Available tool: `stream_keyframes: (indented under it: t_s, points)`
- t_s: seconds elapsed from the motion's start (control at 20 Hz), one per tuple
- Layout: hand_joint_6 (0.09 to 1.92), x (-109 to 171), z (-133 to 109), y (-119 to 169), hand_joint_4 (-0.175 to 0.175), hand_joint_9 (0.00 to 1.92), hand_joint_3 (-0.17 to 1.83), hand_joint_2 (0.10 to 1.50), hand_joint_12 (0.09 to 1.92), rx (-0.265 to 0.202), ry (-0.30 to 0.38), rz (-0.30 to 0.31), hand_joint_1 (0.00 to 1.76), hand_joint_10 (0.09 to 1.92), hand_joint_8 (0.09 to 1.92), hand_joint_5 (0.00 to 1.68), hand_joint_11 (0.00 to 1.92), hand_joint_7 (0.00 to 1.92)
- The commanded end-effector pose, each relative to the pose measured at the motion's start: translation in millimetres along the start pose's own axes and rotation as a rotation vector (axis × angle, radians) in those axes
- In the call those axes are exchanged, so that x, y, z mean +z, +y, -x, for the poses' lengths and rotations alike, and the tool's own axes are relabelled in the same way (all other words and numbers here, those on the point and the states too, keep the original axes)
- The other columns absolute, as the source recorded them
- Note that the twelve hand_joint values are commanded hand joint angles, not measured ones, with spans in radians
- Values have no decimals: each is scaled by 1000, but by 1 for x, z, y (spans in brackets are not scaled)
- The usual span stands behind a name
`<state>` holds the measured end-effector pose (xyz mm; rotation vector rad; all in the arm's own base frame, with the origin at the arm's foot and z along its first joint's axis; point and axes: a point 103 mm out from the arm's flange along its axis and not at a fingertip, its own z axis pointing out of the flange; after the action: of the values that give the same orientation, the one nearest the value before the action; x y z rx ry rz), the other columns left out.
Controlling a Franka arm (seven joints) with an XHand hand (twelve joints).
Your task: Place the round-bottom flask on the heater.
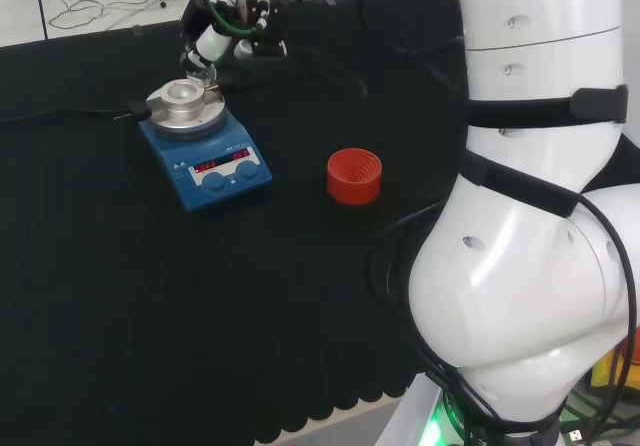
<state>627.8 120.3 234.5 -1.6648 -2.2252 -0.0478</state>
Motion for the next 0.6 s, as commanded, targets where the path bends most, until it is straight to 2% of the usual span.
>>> stream_keyframes:
  t_s: [0.05,0.2,0.5,0.6]
  points:
    - [1055,4,-6,7,175,759,926,590,1369,10,14,13,1093,560,687,1135,336,582]
    - [1057,8,-17,11,175,760,927,590,1367,20,-7,18,1093,560,687,1135,338,582]
    - [1060,11,-7,19,175,760,930,589,1365,33,13,20,1093,560,687,1133,339,581]
    - [1061,14,-17,24,175,760,930,589,1365,29,-4,23,1093,560,688,1133,340,581]
